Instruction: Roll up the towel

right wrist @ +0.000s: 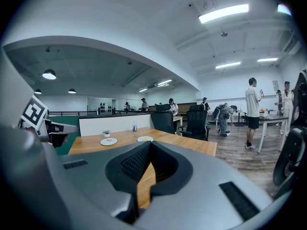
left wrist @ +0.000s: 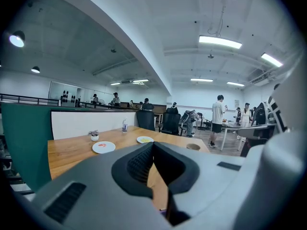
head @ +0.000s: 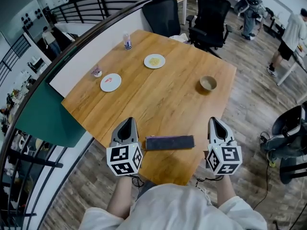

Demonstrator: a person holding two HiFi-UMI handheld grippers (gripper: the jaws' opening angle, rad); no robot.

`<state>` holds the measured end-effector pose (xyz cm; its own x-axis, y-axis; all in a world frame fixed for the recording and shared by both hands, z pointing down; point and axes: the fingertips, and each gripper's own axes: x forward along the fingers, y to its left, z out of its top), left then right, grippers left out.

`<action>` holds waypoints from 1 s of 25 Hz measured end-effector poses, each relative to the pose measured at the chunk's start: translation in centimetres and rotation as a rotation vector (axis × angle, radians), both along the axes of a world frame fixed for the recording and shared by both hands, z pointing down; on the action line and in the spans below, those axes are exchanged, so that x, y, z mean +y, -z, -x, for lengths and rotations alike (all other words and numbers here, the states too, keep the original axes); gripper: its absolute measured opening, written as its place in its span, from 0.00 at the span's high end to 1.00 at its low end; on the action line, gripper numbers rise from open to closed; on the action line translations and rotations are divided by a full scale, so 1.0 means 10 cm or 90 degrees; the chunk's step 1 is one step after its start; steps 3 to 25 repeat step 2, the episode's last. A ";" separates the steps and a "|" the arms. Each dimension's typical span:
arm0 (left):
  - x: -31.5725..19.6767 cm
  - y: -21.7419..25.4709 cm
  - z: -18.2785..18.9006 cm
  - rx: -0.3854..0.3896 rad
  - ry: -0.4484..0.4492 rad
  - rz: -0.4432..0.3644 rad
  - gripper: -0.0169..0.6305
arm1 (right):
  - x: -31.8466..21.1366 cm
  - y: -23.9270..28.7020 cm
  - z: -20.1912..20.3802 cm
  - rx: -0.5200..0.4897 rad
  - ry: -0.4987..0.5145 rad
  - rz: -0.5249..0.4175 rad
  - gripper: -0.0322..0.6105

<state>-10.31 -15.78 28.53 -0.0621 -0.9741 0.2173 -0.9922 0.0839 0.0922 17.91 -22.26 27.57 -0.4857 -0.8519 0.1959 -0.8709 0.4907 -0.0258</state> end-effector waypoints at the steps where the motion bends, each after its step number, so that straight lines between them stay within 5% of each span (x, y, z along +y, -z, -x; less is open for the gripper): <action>1: -0.01 -0.01 0.00 0.001 -0.002 0.001 0.97 | 0.00 0.00 0.00 0.001 -0.001 0.000 0.95; 25: -0.01 -0.01 0.00 0.002 -0.004 0.001 0.97 | -0.01 -0.01 -0.01 0.001 -0.003 0.001 0.95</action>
